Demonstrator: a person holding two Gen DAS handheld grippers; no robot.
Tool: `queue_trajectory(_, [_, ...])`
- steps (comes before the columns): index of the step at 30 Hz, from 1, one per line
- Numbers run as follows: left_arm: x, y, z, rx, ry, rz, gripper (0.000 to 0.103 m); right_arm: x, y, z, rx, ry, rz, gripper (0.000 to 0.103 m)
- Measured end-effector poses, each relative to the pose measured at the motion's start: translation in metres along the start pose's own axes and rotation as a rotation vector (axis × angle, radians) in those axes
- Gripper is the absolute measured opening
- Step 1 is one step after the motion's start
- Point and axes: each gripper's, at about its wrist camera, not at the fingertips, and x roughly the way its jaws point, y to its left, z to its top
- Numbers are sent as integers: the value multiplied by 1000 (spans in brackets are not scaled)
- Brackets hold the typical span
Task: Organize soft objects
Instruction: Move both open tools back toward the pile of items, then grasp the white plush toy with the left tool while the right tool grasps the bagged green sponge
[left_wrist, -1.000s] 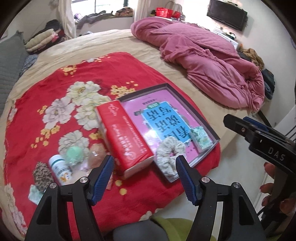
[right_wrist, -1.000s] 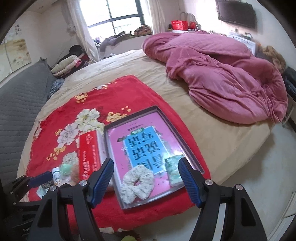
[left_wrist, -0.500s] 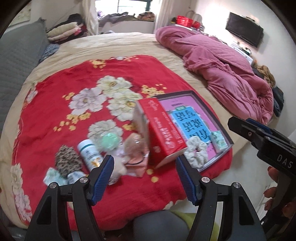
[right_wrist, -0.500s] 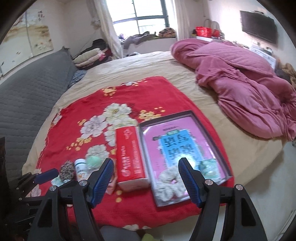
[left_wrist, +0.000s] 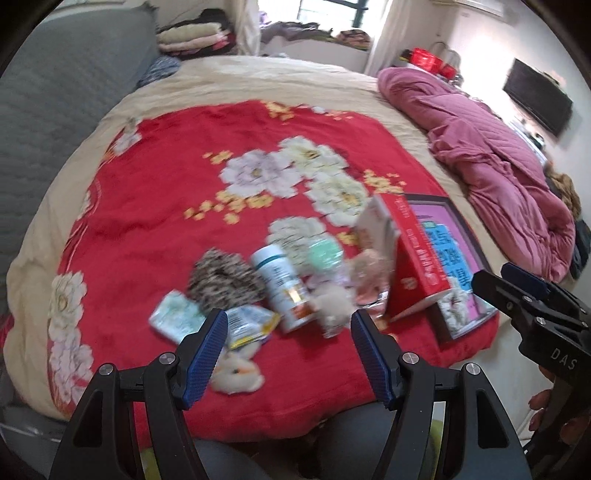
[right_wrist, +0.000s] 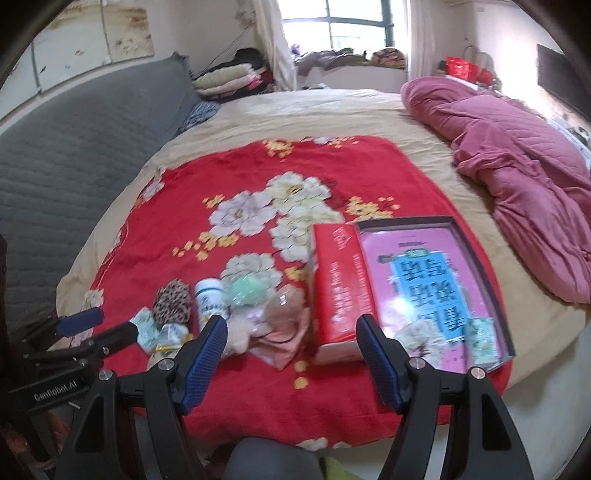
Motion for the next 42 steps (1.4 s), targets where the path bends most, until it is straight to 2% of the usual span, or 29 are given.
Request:
queue_trajectory(7, [16,49,-21,-87,46,33,71,25,28,-12,-54,54,36,72])
queue_trajectory(17, [47,82,-42,-153,123,28,71,65,56,-28,-97,134,60,72])
queue_trajectory(27, [94,80,-66,-206,244,-39,71,91,58,-14,-87,150,49,72])
queue_trajectory(33, [118,79,-61,-236,275,-38,71,114,54,7,-68,155,29,72])
queue_trajectory(42, [140,65,-54,-200,296,-37,69,160,54,26,-99,208,-9,72])
